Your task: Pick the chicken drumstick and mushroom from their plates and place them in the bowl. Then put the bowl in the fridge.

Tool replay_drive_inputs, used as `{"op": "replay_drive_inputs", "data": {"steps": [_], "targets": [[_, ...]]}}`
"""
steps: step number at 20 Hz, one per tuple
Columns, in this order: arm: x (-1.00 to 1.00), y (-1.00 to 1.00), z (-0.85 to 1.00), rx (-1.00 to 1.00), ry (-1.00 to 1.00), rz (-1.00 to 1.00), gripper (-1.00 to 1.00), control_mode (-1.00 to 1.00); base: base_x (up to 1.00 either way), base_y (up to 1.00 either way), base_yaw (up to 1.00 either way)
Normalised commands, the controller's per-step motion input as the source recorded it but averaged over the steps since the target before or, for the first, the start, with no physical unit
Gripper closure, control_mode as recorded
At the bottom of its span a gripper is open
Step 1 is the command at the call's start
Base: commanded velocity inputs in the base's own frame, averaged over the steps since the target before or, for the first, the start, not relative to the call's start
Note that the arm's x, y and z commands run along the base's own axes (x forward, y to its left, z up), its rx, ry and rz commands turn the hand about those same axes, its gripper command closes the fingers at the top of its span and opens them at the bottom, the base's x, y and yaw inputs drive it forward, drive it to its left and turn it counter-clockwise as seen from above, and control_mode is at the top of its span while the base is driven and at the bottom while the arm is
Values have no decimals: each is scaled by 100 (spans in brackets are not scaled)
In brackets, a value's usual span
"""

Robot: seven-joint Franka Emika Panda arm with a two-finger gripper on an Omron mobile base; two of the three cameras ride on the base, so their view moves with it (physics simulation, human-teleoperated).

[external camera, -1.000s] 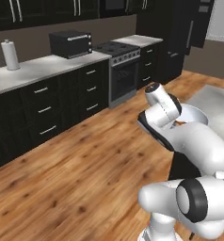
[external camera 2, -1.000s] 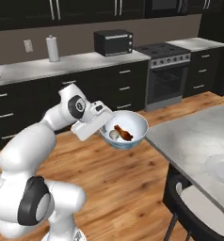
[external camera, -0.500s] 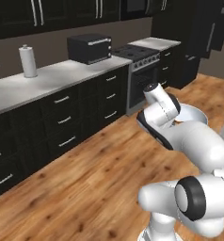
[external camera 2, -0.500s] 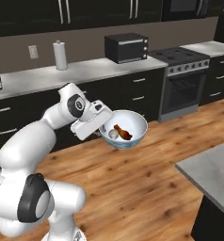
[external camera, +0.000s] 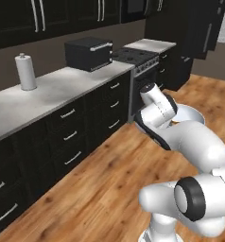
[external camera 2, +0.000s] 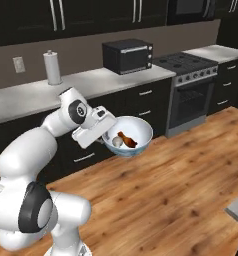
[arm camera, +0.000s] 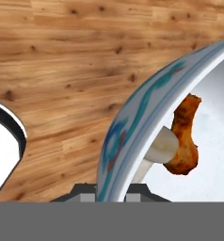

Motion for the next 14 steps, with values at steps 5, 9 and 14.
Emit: {"op": "replay_drive_inputs", "data": {"steps": [5, 9, 14], "targets": [[0, 0, 0, 0, 0, 0, 100, 100, 75, 32, -37], [0, 0, 0, 0, 0, 0, 100, 100, 79, 24, -31], [0, 0, 0, 0, 0, 0, 100, 100, 79, 6, -26]]}}
